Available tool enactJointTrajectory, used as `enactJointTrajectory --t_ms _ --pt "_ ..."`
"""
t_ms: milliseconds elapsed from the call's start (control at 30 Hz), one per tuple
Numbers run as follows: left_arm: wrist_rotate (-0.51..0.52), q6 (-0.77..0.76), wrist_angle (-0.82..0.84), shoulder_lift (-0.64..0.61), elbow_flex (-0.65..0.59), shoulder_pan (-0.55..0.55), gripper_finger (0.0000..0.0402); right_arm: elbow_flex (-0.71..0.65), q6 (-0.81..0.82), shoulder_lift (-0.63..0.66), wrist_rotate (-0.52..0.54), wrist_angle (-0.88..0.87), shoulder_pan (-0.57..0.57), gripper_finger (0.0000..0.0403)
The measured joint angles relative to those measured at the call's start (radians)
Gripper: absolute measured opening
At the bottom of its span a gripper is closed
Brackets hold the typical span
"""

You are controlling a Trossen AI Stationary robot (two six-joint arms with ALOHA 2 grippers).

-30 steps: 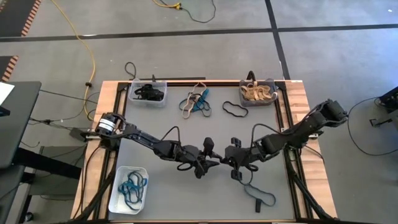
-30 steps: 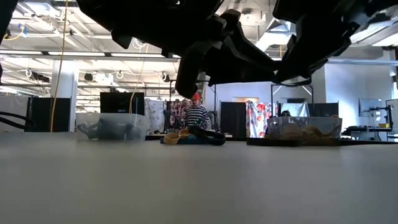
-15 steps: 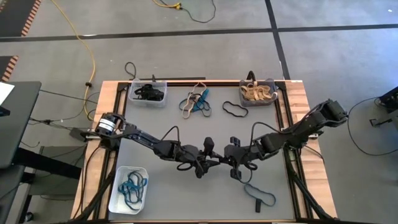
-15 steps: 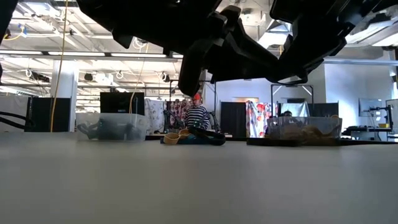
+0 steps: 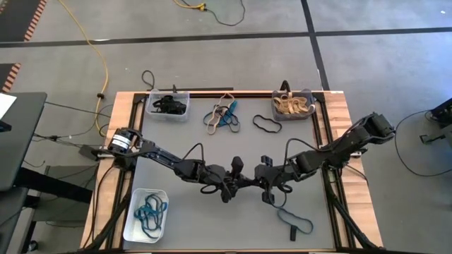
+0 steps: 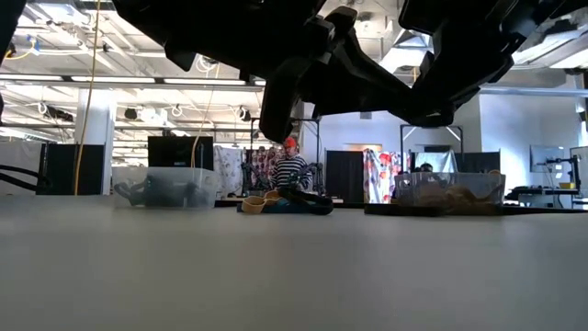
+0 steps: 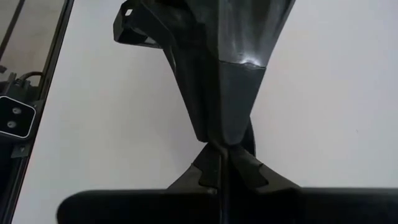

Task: Sort rubber bands into baskets
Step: Put the black rubber band into the transparent bin

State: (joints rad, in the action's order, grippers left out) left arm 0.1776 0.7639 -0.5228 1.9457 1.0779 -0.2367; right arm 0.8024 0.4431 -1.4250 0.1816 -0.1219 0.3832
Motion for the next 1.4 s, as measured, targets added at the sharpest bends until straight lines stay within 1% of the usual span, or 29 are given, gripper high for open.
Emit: enactJointTrajectory --t_ms 200,400,467,533,667,800,867,933,1000,1133,1267,1400 --pt "-0.008 0.001 0.001 -0.001 0.001 -0.002 0.0005 0.000 -0.003 -0.001 -0.006 0.005 0.000 0.0038" --pt "-0.007 0.009 0.004 -0.001 0.001 -0.006 0.0001 0.000 -0.003 -0.001 -0.005 0.005 0.000 0.0057" --pt "-0.006 0.009 0.008 -0.001 0.001 -0.006 0.0001 0.000 -0.004 -0.001 0.006 0.002 0.000 0.0071" --pt "-0.001 0.008 0.019 -0.001 0.001 -0.006 0.0001 0.000 -0.007 -0.001 0.039 -0.002 0.001 0.0093" --pt "0.053 0.006 0.076 -0.002 0.000 -0.006 0.0000 0.000 -0.029 0.000 0.074 -0.010 0.000 0.0161" --pt "0.126 -0.015 0.185 -0.017 -0.001 0.007 0.0000 0.000 -0.050 0.000 0.087 -0.032 0.000 0.0237" --pt "0.176 -0.026 0.240 -0.032 -0.001 0.015 0.0000 0.000 -0.054 0.000 0.095 -0.045 0.000 0.0265" --pt "0.240 -0.039 0.308 -0.054 -0.001 0.027 0.0000 0.000 -0.053 0.000 0.138 -0.078 0.001 0.0282" --pt "0.305 -0.052 0.388 -0.081 -0.001 0.042 0.0000 0.000 -0.052 0.000 0.189 -0.121 0.000 0.0289" --pt "0.382 -0.111 0.572 -0.160 -0.001 0.093 0.0000 0.000 -0.045 0.000 0.268 -0.171 0.000 0.0291" --pt "0.421 -0.195 0.788 -0.259 -0.001 0.172 0.0000 0.000 -0.048 0.000 0.301 -0.185 0.000 0.0291" --pt "0.425 -0.290 1.002 -0.371 -0.001 0.280 0.0000 -0.013 -0.049 0.000 0.319 -0.184 0.000 0.0291"
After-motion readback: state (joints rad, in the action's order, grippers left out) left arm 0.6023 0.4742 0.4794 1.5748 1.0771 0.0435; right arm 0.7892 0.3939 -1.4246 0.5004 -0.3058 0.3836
